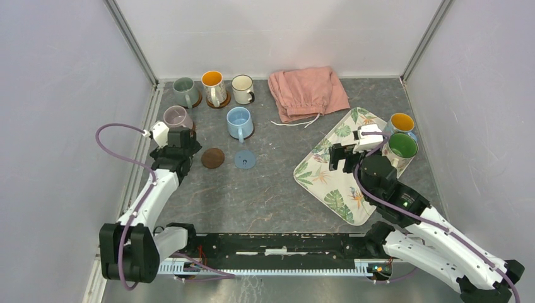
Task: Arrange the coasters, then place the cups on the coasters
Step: Pick up the cup from the tray.
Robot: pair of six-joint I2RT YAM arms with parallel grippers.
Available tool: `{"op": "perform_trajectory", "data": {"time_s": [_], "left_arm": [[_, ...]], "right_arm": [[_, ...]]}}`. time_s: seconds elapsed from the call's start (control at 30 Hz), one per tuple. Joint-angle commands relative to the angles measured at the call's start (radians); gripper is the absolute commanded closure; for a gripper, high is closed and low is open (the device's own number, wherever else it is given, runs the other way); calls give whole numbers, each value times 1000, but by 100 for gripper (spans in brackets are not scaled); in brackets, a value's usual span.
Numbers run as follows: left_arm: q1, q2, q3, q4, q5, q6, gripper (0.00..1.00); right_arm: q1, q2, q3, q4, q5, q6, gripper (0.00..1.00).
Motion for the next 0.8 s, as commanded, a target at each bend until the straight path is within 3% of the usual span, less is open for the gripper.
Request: {"op": "perform_trajectory", "data": {"time_s": [0.0, 0.27, 0.77], "left_arm": [[-13, -64, 40, -11, 88, 74, 0], [-125, -87, 115, -54, 127, 130, 0], [-517, 0, 131, -16, 188, 168, 0]], "right_arm": [[5, 28, 21, 25, 17, -9, 2], [5, 91, 44, 2, 32, 10, 2], [-2, 228, 10, -97, 162, 227, 2]]}}
